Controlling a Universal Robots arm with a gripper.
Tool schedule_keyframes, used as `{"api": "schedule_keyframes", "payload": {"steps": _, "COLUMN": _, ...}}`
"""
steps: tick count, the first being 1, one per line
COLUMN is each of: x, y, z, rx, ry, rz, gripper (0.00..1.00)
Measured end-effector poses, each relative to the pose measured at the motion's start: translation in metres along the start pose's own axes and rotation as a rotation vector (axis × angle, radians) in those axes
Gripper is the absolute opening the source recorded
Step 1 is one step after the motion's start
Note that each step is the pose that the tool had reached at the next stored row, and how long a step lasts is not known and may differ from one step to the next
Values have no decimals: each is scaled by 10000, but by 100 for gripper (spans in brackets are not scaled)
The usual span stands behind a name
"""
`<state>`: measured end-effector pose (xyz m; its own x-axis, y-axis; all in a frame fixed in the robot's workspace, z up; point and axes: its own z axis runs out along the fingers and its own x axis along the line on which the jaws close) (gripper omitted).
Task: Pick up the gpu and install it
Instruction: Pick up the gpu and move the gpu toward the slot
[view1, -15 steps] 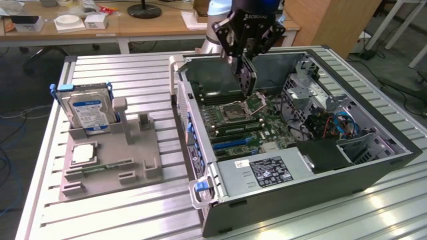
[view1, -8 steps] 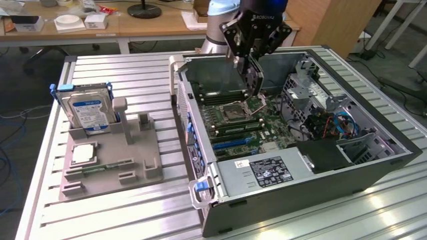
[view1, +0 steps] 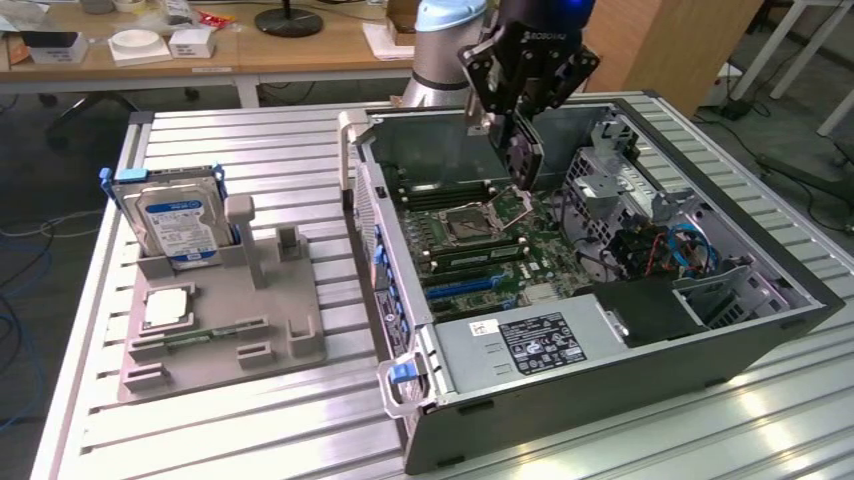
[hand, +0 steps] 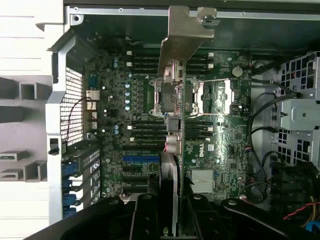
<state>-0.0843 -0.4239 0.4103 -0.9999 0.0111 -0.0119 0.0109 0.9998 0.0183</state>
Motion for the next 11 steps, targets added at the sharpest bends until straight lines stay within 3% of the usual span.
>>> {"api": "schedule_keyframes", "payload": {"steps": 11, "x": -231, "y": 2, "z": 40, "rx": 1, "ry": -51, "rz": -1, "gripper": 27}}
